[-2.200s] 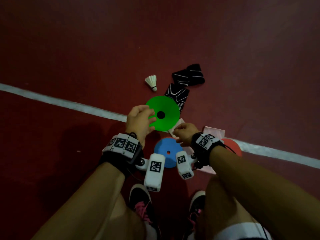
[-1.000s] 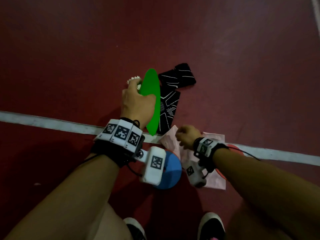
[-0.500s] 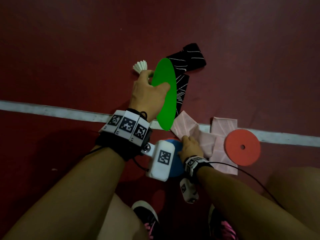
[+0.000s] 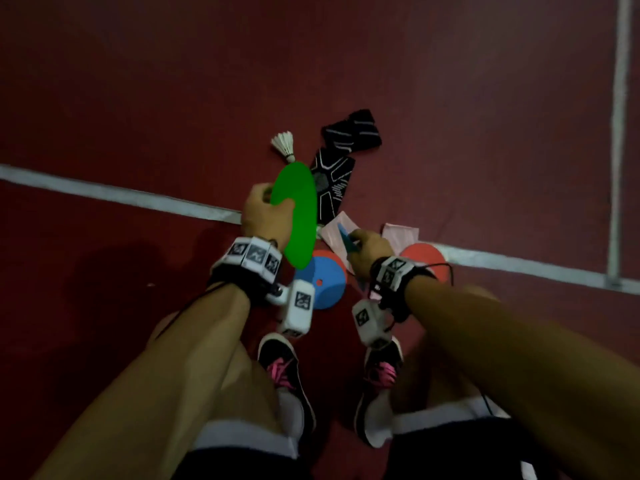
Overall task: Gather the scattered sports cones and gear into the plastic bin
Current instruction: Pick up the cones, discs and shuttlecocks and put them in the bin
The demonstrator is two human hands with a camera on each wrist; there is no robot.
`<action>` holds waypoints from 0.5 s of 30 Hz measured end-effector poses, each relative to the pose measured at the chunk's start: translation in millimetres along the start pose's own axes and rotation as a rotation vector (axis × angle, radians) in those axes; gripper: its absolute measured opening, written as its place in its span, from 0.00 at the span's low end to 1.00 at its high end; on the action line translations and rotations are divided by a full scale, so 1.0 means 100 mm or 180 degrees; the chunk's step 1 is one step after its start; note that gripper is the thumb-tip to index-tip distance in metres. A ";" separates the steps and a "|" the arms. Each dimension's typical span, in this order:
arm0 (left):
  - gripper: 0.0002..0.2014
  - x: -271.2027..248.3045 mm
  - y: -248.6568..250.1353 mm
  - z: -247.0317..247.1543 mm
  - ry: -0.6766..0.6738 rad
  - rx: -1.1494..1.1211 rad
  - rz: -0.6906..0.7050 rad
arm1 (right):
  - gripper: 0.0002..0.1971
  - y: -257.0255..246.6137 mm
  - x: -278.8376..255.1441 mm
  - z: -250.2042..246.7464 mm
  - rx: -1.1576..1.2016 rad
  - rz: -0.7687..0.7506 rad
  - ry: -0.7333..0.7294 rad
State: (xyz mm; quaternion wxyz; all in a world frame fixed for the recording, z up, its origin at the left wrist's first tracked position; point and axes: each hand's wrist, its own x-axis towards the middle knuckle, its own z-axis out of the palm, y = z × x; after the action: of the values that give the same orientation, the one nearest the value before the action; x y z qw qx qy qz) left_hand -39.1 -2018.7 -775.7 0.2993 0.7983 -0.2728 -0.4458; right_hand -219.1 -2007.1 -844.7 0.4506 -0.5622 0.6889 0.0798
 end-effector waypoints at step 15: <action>0.14 -3.85 1.98 -3.45 0.1771 -0.1074 -0.0346 | 0.16 -3.33 -4.42 -2.01 -0.0110 -0.1536 -0.0756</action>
State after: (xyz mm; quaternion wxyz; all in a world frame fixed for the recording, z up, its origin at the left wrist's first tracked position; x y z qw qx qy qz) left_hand 54.7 -1800.4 -275.4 0.4662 0.8420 -0.0599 -0.2648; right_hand -61.0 -1938.5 -282.1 0.5246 -0.7044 0.4757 0.0473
